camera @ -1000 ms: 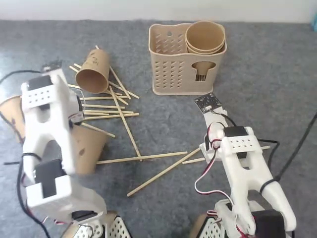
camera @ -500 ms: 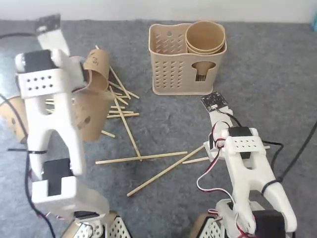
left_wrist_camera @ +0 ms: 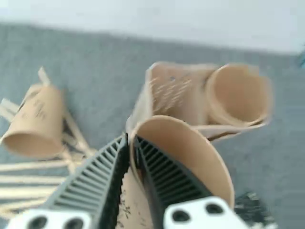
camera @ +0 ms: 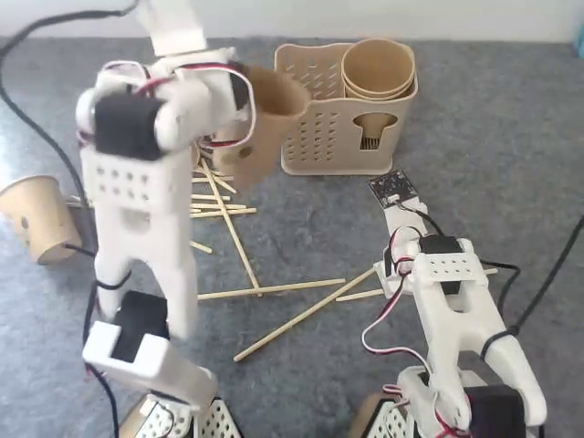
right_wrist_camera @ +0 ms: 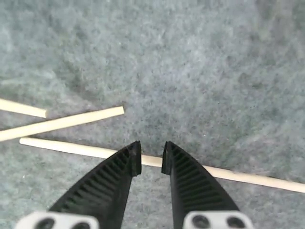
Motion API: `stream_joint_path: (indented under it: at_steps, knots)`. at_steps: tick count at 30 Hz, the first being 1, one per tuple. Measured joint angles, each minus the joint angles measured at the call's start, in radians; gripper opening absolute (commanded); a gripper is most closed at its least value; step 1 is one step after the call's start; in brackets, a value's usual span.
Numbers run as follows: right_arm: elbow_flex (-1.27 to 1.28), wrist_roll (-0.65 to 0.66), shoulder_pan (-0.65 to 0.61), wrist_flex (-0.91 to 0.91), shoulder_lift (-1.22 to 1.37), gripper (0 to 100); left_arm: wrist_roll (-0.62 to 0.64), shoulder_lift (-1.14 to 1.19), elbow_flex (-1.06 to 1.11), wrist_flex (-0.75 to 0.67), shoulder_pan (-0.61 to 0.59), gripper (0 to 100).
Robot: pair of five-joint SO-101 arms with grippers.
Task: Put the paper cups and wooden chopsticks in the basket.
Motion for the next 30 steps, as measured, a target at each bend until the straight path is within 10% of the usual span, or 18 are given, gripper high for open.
stream_joint_path:
  at_steps: [30]
  knots:
    - [0.0, 0.006, 0.0, -0.002, 0.0, 9.6, 0.104, 0.229, 0.204, -1.034, 0.232, 1]
